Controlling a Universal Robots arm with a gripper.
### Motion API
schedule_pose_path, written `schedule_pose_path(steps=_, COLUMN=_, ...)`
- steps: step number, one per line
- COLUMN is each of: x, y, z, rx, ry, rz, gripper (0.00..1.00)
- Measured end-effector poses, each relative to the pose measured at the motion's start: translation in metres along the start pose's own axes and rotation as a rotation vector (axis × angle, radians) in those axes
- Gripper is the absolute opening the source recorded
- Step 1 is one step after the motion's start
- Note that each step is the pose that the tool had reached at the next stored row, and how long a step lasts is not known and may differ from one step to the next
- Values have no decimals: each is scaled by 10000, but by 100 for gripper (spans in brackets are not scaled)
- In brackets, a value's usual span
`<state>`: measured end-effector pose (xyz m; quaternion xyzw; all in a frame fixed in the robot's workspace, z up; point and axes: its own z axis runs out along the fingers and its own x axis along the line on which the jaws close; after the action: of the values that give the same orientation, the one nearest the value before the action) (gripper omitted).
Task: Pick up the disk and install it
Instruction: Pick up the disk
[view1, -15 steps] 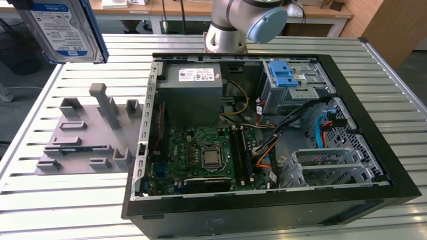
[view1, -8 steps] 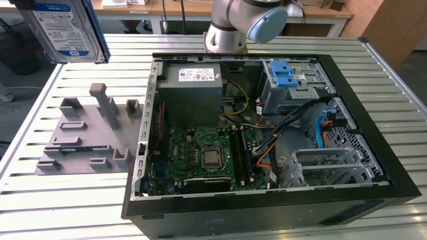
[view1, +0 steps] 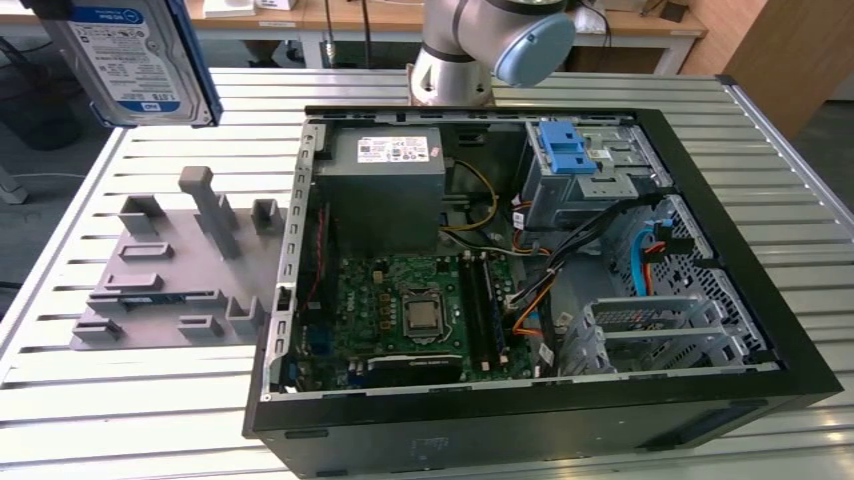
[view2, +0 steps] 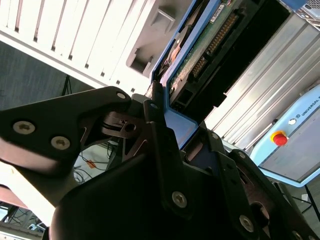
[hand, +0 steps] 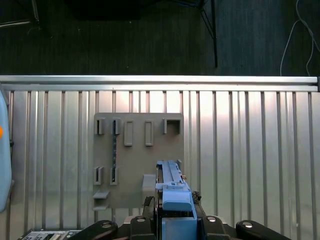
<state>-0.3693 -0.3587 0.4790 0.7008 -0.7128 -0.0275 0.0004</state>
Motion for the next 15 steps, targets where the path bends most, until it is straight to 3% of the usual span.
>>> schedule_pose_path(steps=15, x=-1, y=-65, z=-2, rx=1, ry=0, rz=0, gripper=37)
